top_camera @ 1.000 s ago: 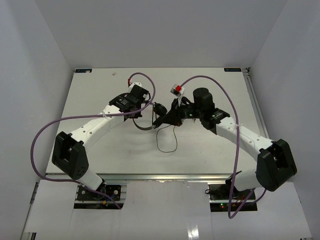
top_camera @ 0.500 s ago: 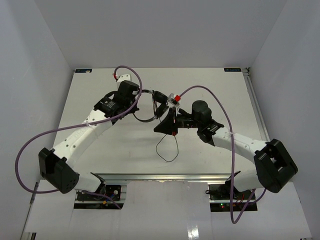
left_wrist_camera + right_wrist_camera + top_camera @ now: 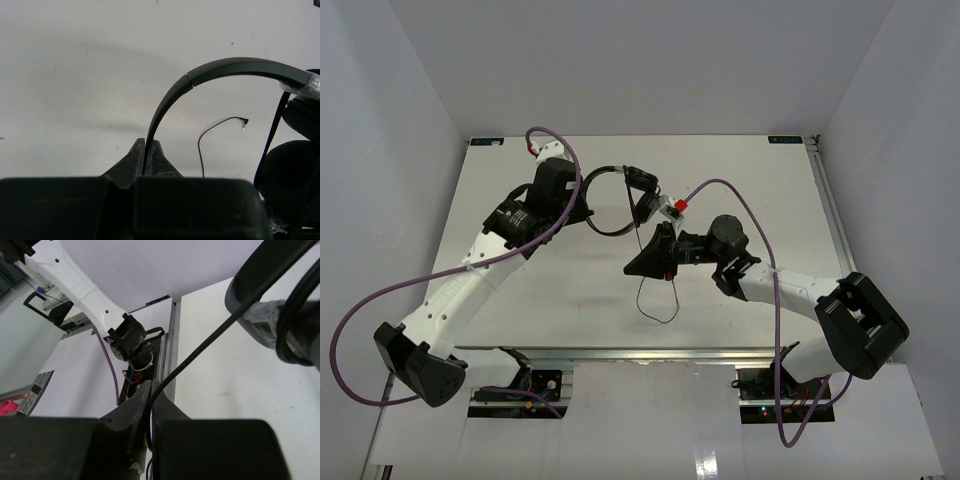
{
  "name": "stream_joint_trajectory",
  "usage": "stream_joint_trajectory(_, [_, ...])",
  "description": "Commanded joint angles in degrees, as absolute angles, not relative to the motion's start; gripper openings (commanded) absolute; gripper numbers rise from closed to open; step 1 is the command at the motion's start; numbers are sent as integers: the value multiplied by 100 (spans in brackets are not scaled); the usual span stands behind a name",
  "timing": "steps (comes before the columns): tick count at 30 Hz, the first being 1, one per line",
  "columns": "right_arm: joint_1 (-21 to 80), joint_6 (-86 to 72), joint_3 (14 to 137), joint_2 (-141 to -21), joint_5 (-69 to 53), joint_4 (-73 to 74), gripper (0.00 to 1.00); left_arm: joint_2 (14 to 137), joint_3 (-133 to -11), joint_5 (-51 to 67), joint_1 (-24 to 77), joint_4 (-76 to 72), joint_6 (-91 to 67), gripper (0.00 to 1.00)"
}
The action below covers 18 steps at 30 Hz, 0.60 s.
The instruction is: Wrap the headphones
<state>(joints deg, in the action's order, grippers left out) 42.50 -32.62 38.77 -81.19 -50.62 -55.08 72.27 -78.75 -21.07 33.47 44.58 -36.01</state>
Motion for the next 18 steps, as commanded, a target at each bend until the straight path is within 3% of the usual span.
stream_joint_trajectory(1, [4307,-3567,3778,-8176,-5380,-6446,11,6722,-8263,-2024,3287,4174,-3964,0])
stream_joint_trajectory(9, [4307,-3701,3719,-8342,-5455,-6812,12,6693,-8528,-2259,3287,4416,-3959,0])
stream_joint_trajectory(18, [4295,-4708,3780,-9195,-5533,-8582,8,6636,-8934,-2119,3287,4678,-4002,0])
